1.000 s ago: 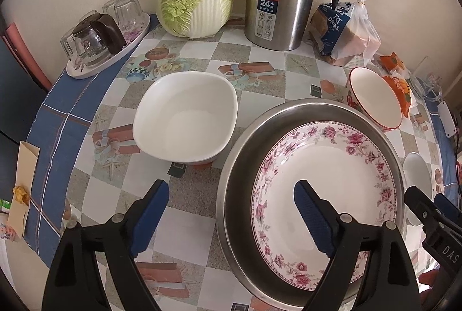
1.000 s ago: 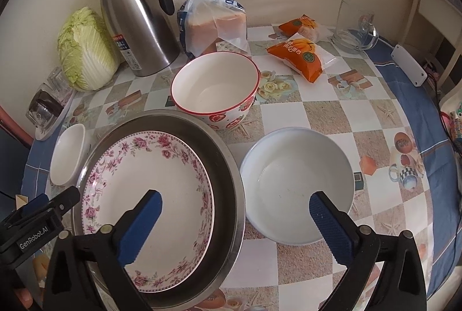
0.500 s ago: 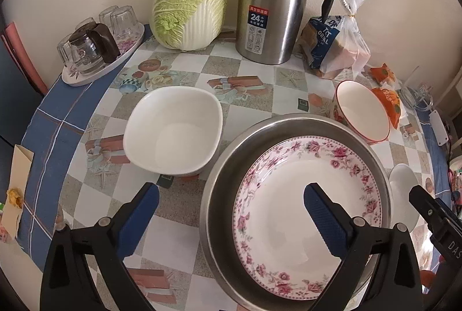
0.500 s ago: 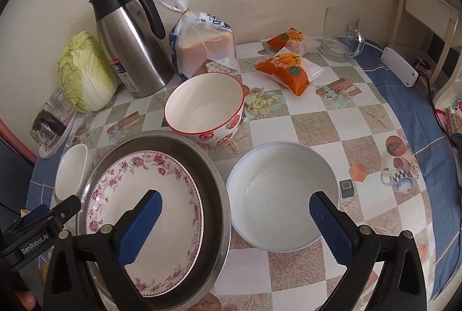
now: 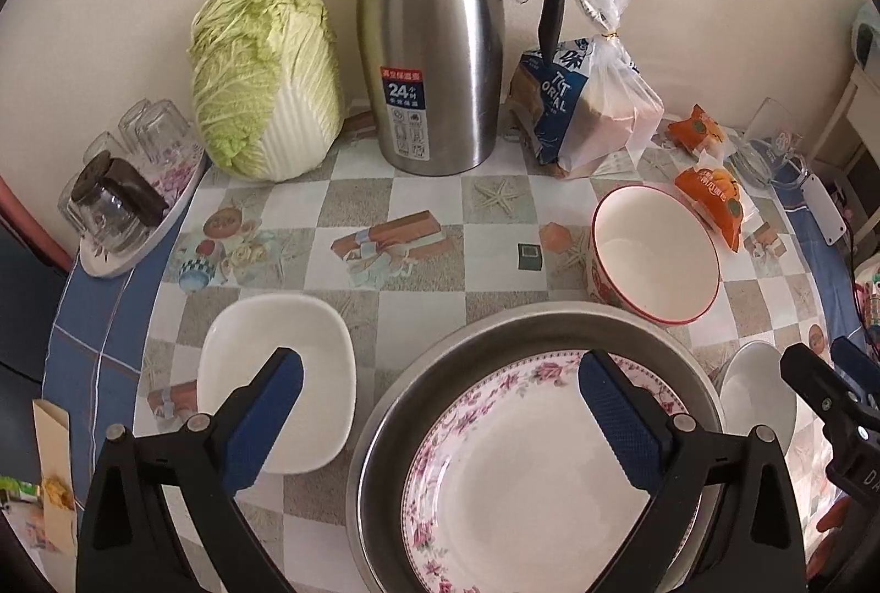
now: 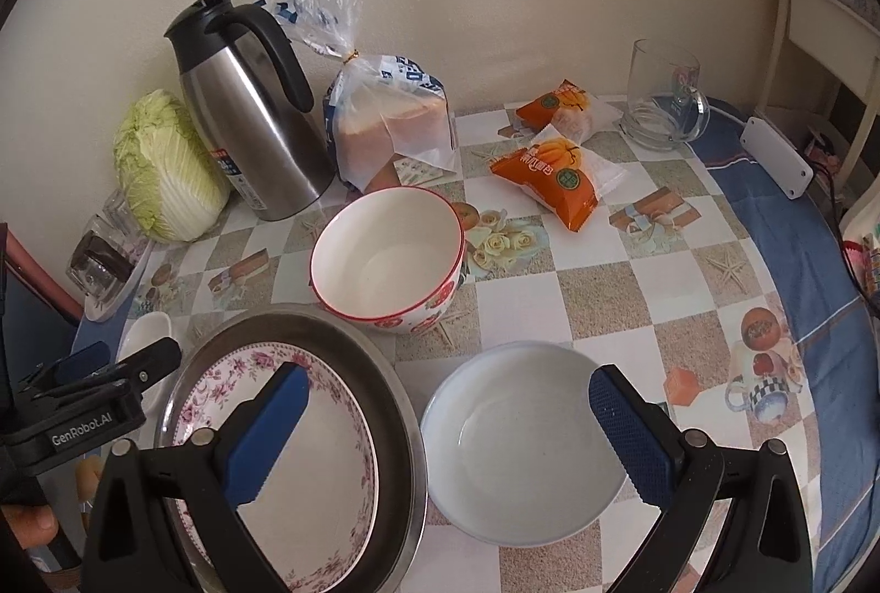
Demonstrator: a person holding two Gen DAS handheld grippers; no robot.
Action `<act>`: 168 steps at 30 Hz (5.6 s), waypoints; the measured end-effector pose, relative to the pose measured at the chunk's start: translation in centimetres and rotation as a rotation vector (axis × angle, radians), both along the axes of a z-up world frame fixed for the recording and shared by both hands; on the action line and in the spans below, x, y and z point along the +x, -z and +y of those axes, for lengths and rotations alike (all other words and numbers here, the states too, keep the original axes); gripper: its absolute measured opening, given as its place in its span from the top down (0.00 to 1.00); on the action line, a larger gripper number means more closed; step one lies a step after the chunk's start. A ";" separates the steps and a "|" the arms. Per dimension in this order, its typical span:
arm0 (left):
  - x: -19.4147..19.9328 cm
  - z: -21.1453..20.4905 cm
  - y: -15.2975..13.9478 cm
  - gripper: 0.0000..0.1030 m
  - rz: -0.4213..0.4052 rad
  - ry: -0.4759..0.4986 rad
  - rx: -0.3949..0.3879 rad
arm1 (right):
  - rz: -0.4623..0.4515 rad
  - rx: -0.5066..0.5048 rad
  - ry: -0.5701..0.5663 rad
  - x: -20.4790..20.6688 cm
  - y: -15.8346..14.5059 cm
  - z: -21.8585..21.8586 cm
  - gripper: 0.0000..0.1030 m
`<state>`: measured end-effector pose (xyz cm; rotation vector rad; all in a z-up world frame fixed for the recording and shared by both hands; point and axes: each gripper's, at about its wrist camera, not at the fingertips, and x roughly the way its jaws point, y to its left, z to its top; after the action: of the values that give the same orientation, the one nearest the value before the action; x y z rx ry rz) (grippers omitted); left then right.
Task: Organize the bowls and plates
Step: 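Move both grippers to the rim of the red-rimmed white bowl, then close the left gripper on the bowl rim while the right gripper clamps it too, then carry the red-rimmed bowl with both grippers and lower it onto the floral plate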
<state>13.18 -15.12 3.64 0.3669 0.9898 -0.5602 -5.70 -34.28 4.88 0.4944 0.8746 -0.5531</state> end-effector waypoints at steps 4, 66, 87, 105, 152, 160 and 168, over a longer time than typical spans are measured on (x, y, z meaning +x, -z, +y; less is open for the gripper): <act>1.4 -1.3 -1.1 0.02 -0.006 0.020 -0.006 | 0.018 -0.028 -0.003 1.2 -0.9 -1.7 0.00; -1.0 -11.7 2.0 0.90 0.214 0.115 -0.080 | 0.110 0.085 -0.097 8.2 2.1 -7.4 0.91; -5.7 1.0 -0.9 0.90 0.166 -0.051 -0.169 | 0.062 0.050 -0.201 3.8 -1.9 4.6 0.90; -6.3 5.5 1.4 0.90 0.195 -0.115 -0.187 | 0.035 0.118 -0.157 2.0 0.1 9.4 0.90; -5.4 4.2 4.6 0.87 0.301 -0.129 -0.177 | 0.096 0.206 -0.130 2.4 3.5 8.1 0.90; -5.5 3.8 4.9 0.86 0.307 -0.120 -0.163 | 0.106 0.211 -0.124 2.3 3.7 7.8 0.89; -5.5 3.6 5.1 0.85 0.314 -0.119 -0.156 | 0.108 0.215 -0.122 2.3 3.8 7.7 0.88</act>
<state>7.71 -11.50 -1.47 0.0802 1.2522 -0.5928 -3.44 -26.56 1.08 0.6061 1.0661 -0.3785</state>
